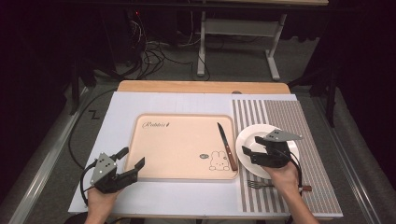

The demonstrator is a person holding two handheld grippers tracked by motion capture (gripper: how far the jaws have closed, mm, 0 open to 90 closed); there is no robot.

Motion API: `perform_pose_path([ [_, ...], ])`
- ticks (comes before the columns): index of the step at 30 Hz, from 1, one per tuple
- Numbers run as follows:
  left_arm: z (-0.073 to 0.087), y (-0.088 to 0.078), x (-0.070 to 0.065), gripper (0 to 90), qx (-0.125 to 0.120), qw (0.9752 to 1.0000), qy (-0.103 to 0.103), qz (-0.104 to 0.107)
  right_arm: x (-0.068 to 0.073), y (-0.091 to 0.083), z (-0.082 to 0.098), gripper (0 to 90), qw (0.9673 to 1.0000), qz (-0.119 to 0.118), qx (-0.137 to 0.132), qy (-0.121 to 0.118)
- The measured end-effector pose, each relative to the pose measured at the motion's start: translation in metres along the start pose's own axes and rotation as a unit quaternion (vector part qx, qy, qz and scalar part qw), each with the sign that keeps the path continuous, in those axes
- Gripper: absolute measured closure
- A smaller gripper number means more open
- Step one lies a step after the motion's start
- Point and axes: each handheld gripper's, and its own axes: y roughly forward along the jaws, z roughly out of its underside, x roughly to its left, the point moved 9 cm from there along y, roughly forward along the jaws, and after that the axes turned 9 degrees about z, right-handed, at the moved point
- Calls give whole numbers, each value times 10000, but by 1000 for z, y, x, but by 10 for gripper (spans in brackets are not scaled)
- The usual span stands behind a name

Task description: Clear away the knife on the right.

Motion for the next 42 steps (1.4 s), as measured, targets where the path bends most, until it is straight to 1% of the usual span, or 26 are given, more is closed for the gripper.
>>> perform_pose_path([
  [5,0,0,0,299,11,10000,-2,-6,-6,-9,5,328,9999,32,-143,81],
  [7,0,0,1,299,7,10000,-2,-15,-8,-11,8,320,9999,65,-145,64],
  [9,0,0,1,299,11,10000,-9,-24,-10,-14,10,303,9998,76,-174,115],
  [11,0,0,2,299,2,10000,-11,-33,-12,-18,11,291,9994,93,-273,177],
  [13,0,-1,2,299,1,10000,-8,-35,-14,-22,12,277,9988,91,-434,205],
  [17,0,0,2,299,-7,10000,-17,-39,-18,-29,15,267,9979,133,-580,254],
  [20,0,0,3,299,-7,10000,-23,-47,-23,-34,17,257,9969,156,-678,364],
  [28,1,-1,7,299,4,9999,-92,-57,-32,-46,31,244,9960,232,-709,493],
  [31,1,-1,7,299,1,9999,-99,-55,-38,-51,36,232,9946,254,-794,619],
  [32,1,-1,6,299,-3,9999,-97,-53,-39,-52,38,229,9940,220,-832,676],
  [33,1,-1,6,299,-8,9999,-93,-47,-40,-54,39,225,9932,146,-888,733],
  [35,1,-2,6,299,-24,9999,-91,-43,-41,-59,41,209,9907,-22,-1018,904],
  [36,1,-1,6,299,-24,9999,-97,-40,-42,-61,42,203,9898,-74,-1070,940],
  [39,1,0,7,299,-8,9999,-119,-28,-46,-67,48,195,9881,-11,-1192,972],
  [42,1,1,7,299,-7,9999,-114,-16,-49,-68,51,187,9873,37,-1235,1001],
])
